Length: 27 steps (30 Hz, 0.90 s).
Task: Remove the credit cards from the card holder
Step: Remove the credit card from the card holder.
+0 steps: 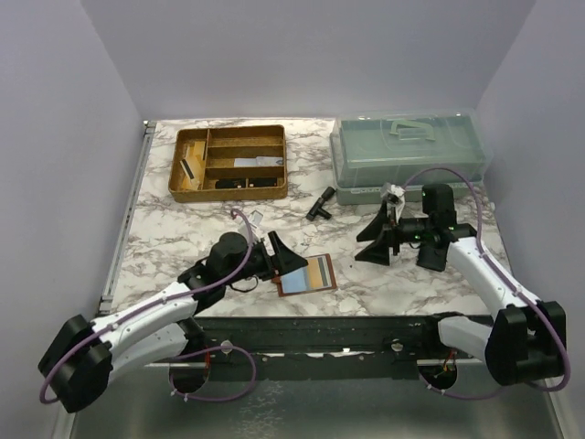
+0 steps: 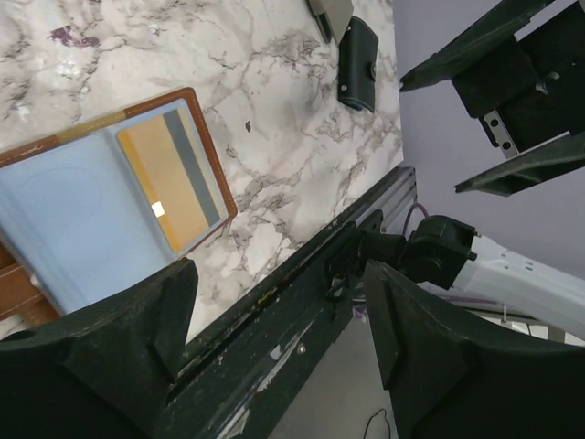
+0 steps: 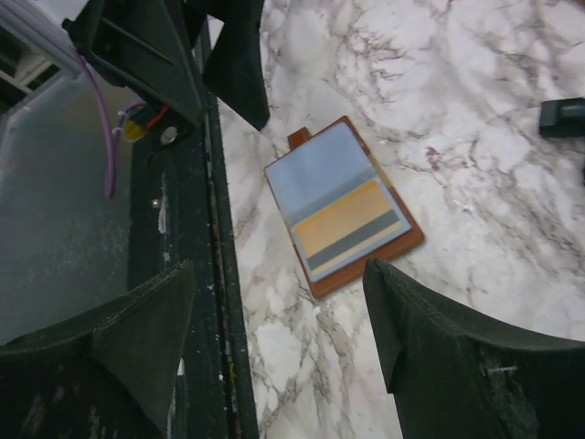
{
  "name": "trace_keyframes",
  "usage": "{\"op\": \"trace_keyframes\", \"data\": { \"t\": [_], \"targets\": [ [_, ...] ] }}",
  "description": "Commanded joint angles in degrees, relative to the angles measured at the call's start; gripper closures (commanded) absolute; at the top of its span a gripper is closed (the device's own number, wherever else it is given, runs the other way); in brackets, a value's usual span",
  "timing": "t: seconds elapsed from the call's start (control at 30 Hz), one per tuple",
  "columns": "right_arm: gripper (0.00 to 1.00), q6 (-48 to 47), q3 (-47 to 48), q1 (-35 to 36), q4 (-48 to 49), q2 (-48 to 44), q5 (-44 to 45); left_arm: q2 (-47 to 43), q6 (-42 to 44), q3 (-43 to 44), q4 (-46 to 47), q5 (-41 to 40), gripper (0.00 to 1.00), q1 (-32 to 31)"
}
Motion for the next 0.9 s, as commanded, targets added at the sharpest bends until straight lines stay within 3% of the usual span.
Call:
{"op": "trace_keyframes", "data": {
  "t": [0.0, 0.23, 0.5, 0.57, 0.67, 0.87],
  "targets": [
    [0.23, 10.65, -0.83, 5.22, 8.23, 4.31, 4.21, 6.83, -2.22, -2.57, 15.83, -10.79, 0.23, -5.53],
    [0.28, 21.53, -3.06, 13.07, 15.54, 10.5, 9.82, 16.36, -3.97, -2.65, 21.27, -18.67, 0.28, -10.36],
    [0.38, 40.25, -6.76, 15.59, 26.63, 14.58, 20.34, 24.5, -4.87, -0.09, 21.3, -24.0, 0.48, -13.79],
    [0.42, 42.04, -6.64, 16.23, 27.46, 16.08, 20.78, 25.64, -5.55, 0.17, 21.31, -24.98, 0.52, -14.48],
    [0.58, 41.72, -5.7, 18.51, 28.26, 18.35, 20.77, 27.83, -4.85, 1.04, 21.3, -25.24, 0.6, -15.05],
    [0.61, 41.92, -5.2, 19.86, 27.86, 19.89, 25.94, 31.1, -5.23, 1.12, 21.3, -25.66, 0.61, -15.11]
  ]
}}
